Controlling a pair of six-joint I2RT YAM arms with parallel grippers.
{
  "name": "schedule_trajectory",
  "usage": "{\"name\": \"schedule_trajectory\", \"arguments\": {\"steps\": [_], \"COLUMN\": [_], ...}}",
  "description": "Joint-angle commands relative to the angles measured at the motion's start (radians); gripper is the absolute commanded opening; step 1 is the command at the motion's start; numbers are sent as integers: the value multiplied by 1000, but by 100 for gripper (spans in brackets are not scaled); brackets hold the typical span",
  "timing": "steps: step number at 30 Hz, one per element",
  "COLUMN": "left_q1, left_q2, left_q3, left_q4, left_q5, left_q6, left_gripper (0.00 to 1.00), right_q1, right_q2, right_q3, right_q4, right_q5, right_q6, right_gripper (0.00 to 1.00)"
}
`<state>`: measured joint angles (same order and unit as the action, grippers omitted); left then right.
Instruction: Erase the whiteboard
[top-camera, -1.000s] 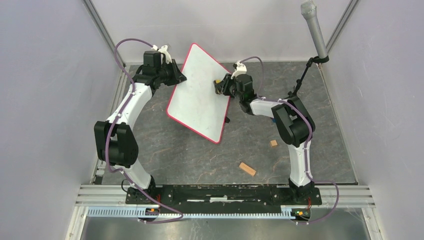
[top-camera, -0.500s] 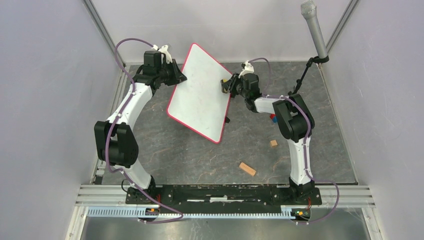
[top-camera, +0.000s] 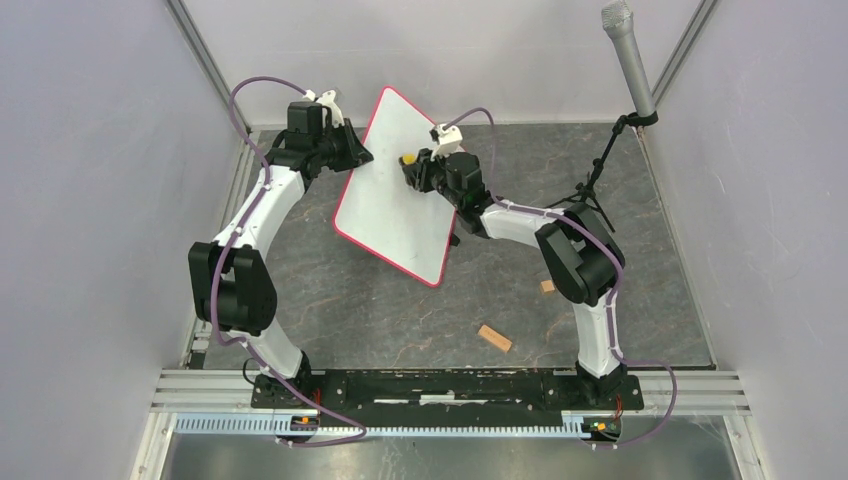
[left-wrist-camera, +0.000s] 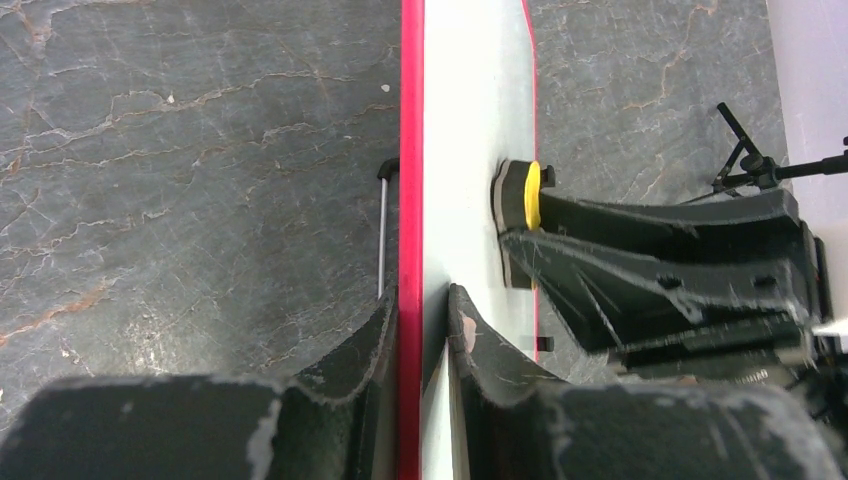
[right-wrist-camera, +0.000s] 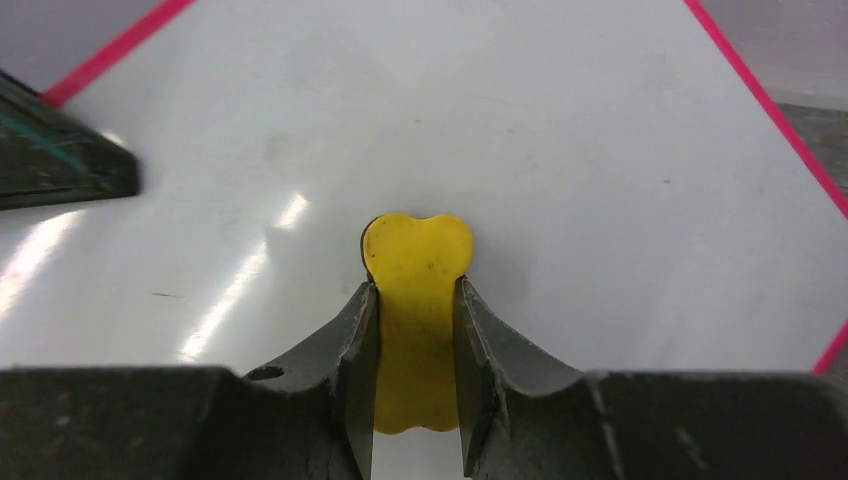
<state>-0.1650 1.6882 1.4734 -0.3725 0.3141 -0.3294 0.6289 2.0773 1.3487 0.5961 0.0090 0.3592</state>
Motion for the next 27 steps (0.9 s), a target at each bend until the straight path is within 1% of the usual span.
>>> {"name": "schedule_trajectory", "arguments": {"steps": [1, 5, 9, 11, 14, 19, 21, 23, 27], "left_q1": [-51, -51, -51, -51, -51, -61, -69, -76, -82], "left_q2": [6, 10, 12, 8, 6, 8, 7, 7, 8], "left_q3": [4, 3, 5, 3, 2, 3, 2, 3, 3], "left_q4": [-57, -58, -58, -59, -57, -57, -57, -57, -59], "left_q5": [65, 54, 65, 64, 64, 72, 71, 66, 59], "left_q6": [33, 37, 30, 30, 28, 18, 19, 20, 26], "left_gripper": [2, 2, 2, 2, 2, 2, 2, 2, 2], "right_q1": [35, -70, -153, -163, -129, 16, 68, 103, 130], "right_q2": [-2, -29, -73, -92, -95, -78, -58, -27, 20], "right_q3": [-31, -126, -228, -260, -267, -202, -123, -9, 127], "right_q4": [-35, 0, 7, 20, 44, 48, 33, -2, -8], "right_q5": [-90, -113, -115, -116, -149, -148, -146, -156, -202], "right_q6": [4, 101, 148, 154, 151, 95, 74, 50, 43], "right_gripper": [30, 30, 30, 30, 30, 30, 30, 30, 30]}}
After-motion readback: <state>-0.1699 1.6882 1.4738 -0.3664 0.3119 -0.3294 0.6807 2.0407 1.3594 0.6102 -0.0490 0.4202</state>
